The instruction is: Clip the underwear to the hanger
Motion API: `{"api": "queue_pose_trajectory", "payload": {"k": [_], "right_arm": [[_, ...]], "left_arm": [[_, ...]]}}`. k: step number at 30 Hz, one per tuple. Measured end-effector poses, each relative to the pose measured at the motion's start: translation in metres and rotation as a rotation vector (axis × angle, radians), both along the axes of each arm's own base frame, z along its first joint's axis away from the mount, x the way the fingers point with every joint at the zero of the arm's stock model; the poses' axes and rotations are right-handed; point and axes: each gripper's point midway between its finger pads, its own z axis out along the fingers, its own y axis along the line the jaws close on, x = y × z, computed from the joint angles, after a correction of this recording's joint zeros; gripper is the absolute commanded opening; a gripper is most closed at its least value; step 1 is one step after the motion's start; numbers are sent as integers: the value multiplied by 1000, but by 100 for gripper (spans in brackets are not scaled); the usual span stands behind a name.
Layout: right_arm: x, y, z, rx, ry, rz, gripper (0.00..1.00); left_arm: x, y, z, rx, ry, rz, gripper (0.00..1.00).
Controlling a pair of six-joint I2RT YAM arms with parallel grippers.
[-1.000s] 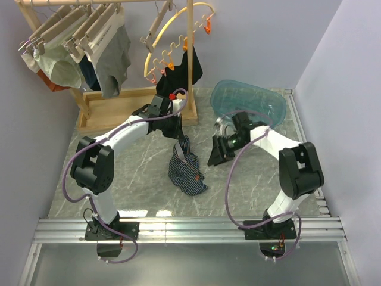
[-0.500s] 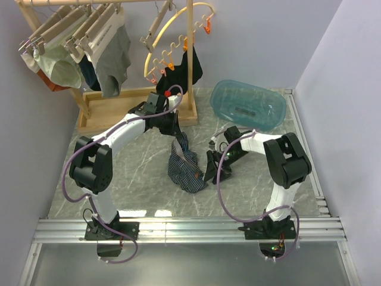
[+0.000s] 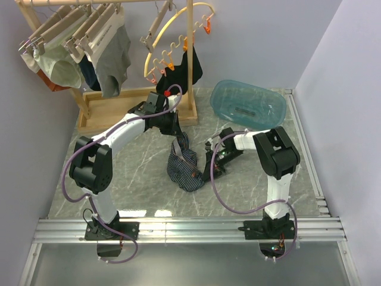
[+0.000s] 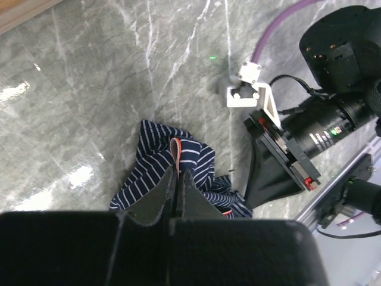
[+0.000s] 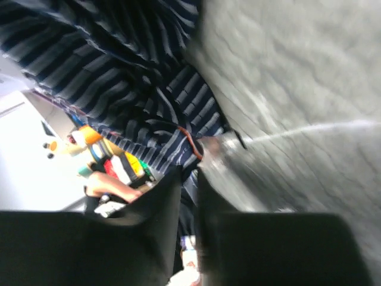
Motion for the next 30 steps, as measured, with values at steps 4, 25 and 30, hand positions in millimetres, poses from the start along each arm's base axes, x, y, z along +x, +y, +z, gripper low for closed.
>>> {"api": "queue_pose_trajectory", "payload": {"k": [4,25,30], "right_arm": [[16,-4,5,16,-20,-48,0],[72,-112,178,-37,-1027,-117,0],[14,-117,135,-116,-1234,164,0]], "left_arm": [[1,1,0,-16,10,8,0],[-13,24,63,-112,-172,-20,0],[-41,34,42,-79,-164,-63,0]]}}
